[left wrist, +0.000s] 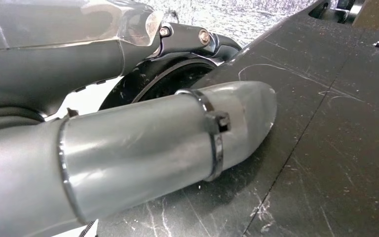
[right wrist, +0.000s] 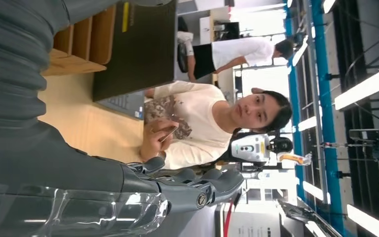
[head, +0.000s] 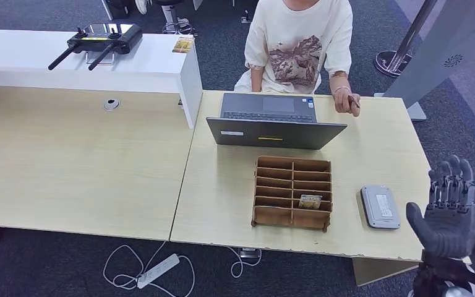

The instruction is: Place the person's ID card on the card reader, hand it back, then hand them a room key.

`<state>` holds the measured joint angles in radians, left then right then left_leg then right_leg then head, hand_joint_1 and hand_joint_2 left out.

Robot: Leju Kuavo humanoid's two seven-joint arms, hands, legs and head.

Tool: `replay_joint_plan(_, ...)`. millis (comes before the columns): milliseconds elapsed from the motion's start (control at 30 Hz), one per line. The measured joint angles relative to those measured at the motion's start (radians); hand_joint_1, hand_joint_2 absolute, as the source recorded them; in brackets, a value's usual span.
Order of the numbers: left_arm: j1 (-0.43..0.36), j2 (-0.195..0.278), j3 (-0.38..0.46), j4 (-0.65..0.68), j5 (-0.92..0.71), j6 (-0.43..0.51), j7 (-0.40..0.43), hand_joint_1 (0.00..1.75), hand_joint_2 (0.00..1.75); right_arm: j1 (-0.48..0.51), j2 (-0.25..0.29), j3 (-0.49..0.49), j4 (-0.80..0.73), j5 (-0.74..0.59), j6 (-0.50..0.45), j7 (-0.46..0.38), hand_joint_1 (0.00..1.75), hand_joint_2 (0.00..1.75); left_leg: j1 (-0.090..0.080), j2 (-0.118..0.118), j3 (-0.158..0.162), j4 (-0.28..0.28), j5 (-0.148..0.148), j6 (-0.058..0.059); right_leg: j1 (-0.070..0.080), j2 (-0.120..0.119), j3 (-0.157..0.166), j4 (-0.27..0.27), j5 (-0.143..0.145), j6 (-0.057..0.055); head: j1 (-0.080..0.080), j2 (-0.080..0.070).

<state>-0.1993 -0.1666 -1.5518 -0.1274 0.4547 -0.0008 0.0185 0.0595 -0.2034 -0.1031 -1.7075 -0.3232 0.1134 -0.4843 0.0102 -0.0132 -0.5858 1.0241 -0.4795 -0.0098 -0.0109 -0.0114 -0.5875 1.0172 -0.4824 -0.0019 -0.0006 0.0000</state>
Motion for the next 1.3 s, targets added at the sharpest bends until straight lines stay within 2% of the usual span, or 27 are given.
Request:
replay_joint_plan(67, 0.000, 0.003, 0.000, 0.000, 0.000, -0.005, -0.007, 0.00, 0.00, 0.032, 0.022, 0.026, -0.023, 0.051, -0.036, -0.006, 0.00, 0.00, 0.000, 0.001, 0.000, 0.000, 0.000, 0.000, 0.000, 0.000, 0.000, 0.000, 0.000, 0.000, 0.000, 0.000)
replay_joint_plan(167, 0.000, 0.005, 0.000, 0.000, 0.000, -0.009, -0.012, 0.00, 0.00, 0.064, 0.051, 0.067, -0.049, 0.150, -0.100, -0.002, 0.00, 0.00, 0.000, 0.001, 0.000, 0.000, 0.000, 0.000, 0.000, 0.001, 0.000, 0.000, 0.000, 0.000, 0.000, 0.000)
replay_joint_plan(300, 0.000, 0.005, 0.000, 0.000, 0.003, -0.010, -0.013, 0.00, 0.00, 0.074, 0.082, 0.116, -0.065, 0.357, -0.243, 0.027, 0.00, 0.00, 0.000, 0.002, 0.001, 0.000, 0.000, 0.000, 0.000, 0.001, 0.000, 0.000, 0.000, 0.000, 0.000, 0.000)
replay_joint_plan(467, -0.001, 0.005, 0.000, 0.000, 0.007, -0.013, -0.008, 0.00, 0.00, 0.071, 0.102, 0.169, -0.068, 0.676, -0.427, 0.123, 0.00, 0.00, 0.000, 0.002, 0.001, 0.000, 0.000, 0.000, 0.000, 0.001, 0.001, 0.000, 0.000, 0.000, 0.000, 0.000)
replay_joint_plan(567, -0.003, 0.004, 0.000, 0.000, 0.006, -0.019, 0.000, 0.00, 0.00, 0.070, 0.113, 0.186, -0.068, 0.847, -0.486, 0.203, 0.00, 0.00, 0.000, 0.002, 0.001, 0.000, 0.000, 0.000, 0.000, 0.001, 0.001, 0.000, 0.000, 0.000, 0.000, 0.000)
replay_joint_plan(700, -0.007, 0.004, 0.000, 0.000, 0.006, -0.027, 0.007, 0.00, 0.00, 0.070, 0.119, 0.195, -0.069, 1.048, -0.494, 0.331, 0.00, 0.00, 0.000, 0.002, 0.001, 0.000, 0.000, 0.000, 0.000, 0.001, 0.001, 0.000, 0.000, 0.000, 0.000, 0.000)
replay_joint_plan(900, -0.007, 0.004, 0.000, 0.000, 0.006, -0.030, 0.009, 0.00, 0.00, 0.071, 0.121, 0.196, -0.075, 1.122, -0.483, 0.384, 0.00, 0.00, 0.000, 0.002, 0.001, 0.000, 0.000, 0.000, 0.000, 0.001, 0.001, 0.000, 0.000, 0.000, 0.000, 0.000)
replay_joint_plan(1100, -0.009, 0.004, 0.000, 0.000, 0.014, -0.032, 0.010, 0.00, 0.00, 0.073, 0.120, 0.192, -0.104, 1.371, -0.407, 0.512, 0.00, 0.00, 0.000, 0.002, 0.002, 0.000, 0.000, 0.000, 0.000, 0.001, 0.001, 0.000, 0.000, 0.000, 0.000, 0.000)
replay_joint_plan(1133, -0.007, 0.006, 0.004, 0.000, 0.030, -0.013, 0.026, 0.00, 0.00, 0.076, 0.120, 0.191, -0.111, 1.397, -0.396, 0.527, 0.00, 0.00, 0.000, 0.002, 0.002, 0.000, 0.000, 0.000, 0.000, 0.001, 0.001, 0.000, 0.000, 0.000, 0.000, 0.000)
replay_joint_plan(1200, 0.007, 0.014, 0.029, 0.000, 0.095, 0.096, 0.083, 0.00, 0.00, 0.097, 0.120, 0.182, -0.131, 1.408, -0.401, 0.537, 0.00, 0.00, 0.000, 0.002, 0.002, 0.000, 0.000, 0.000, 0.000, 0.001, 0.001, 0.000, 0.000, 0.000, 0.000, 0.000)
replay_joint_plan(1300, 0.039, 0.034, 0.087, 0.000, 0.173, 0.275, 0.126, 0.00, 0.00, 0.134, 0.120, 0.166, -0.159, 1.314, -0.435, 0.488, 0.00, 0.00, 0.001, 0.004, 0.002, 0.000, -0.001, -0.002, 0.001, 0.004, 0.000, 0.000, -0.001, -0.001, 0.000, 0.000)
